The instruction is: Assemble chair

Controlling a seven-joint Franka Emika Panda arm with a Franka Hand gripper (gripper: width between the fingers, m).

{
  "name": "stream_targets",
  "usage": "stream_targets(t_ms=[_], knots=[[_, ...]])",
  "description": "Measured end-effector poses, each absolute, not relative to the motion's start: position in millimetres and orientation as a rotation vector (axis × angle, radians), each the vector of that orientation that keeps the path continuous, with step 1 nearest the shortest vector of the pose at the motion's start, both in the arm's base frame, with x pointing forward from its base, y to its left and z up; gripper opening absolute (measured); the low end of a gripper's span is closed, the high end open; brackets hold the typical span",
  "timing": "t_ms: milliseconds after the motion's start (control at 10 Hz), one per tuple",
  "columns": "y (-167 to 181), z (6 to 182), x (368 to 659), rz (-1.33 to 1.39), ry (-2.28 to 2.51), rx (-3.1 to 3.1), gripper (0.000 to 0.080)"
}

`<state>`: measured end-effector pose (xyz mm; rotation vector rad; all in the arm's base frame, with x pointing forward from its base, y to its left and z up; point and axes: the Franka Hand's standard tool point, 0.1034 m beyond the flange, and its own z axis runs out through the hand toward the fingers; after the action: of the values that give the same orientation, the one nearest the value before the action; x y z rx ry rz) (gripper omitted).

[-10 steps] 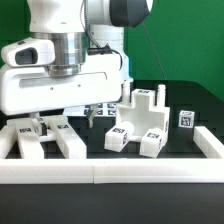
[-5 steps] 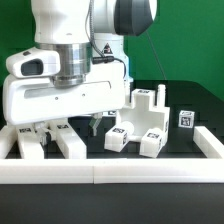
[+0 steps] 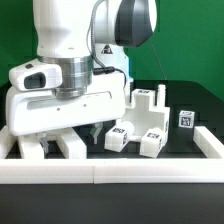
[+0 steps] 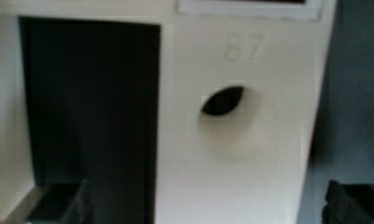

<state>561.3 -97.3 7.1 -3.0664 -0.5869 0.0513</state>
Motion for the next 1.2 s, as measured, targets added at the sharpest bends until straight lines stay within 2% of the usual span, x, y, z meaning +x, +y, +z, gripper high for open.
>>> stream_targets(t_ms=[400, 600, 700, 800, 1200], knots=[[-96.4, 4.7, 557.9, 0.055, -0.584, -3.068, 0.0649], [-96.3, 4.7, 557.9, 0.055, -0.585, -3.067, 0.0391], [-95.4, 4.6, 557.6, 0.057, -0.578, -3.066, 0.0391], [-94.2, 4.7, 557.8, 0.056, -0.578, -3.065, 0.029], [-94.1, 5.8, 557.7, 0.059, -0.562, -3.067, 0.029]])
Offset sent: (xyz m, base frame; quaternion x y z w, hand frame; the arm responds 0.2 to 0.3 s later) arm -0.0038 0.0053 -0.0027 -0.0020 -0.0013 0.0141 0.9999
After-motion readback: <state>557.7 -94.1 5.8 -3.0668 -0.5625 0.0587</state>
